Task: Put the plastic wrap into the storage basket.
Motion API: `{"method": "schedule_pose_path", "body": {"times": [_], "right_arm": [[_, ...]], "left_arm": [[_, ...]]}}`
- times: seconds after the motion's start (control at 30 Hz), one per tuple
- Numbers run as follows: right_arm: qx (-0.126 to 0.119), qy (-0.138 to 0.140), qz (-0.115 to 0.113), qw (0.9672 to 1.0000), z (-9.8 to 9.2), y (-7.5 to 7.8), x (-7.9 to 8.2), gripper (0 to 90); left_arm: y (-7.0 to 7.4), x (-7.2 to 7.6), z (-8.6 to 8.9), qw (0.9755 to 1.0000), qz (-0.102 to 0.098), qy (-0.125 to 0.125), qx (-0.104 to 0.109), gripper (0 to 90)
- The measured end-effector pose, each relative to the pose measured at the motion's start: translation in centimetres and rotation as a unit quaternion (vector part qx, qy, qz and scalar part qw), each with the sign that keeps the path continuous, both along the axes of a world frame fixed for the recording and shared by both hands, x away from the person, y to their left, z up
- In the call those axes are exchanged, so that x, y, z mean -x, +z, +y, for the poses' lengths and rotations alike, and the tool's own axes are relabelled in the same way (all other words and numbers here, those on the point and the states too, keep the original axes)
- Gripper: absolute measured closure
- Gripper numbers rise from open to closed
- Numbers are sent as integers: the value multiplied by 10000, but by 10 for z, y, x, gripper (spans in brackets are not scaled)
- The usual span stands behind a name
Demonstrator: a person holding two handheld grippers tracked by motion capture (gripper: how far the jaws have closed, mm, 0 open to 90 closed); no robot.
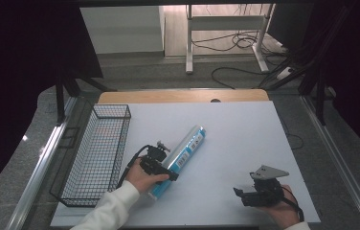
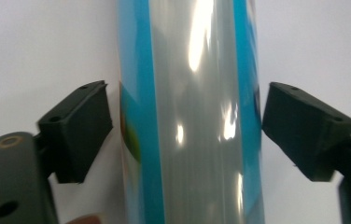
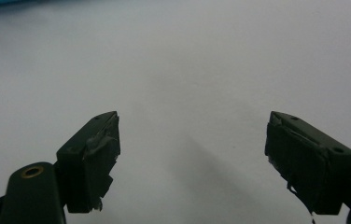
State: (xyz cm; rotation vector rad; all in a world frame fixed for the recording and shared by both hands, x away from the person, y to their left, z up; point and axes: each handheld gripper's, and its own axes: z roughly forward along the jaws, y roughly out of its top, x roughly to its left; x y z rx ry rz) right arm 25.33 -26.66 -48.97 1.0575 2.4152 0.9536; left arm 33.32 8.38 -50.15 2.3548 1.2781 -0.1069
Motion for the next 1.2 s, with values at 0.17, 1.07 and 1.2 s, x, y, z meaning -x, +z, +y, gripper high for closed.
{"method": "schedule_pose_path", "body": {"times": [0.17,1.07,1.2], "right_arm": [[20,-16,18,10000,-2,-1,0,185],[42,-36,21,10000,-4,-1,0,193],[62,-30,16,10000,-4,-1,0,197]], "left_arm": [[3,-19,-12,10000,-22,-52,34,129],[-3,-50,-33,9993,286,-152,-187,279],[-4,-50,-33,9993,287,-147,-172,302]]}}
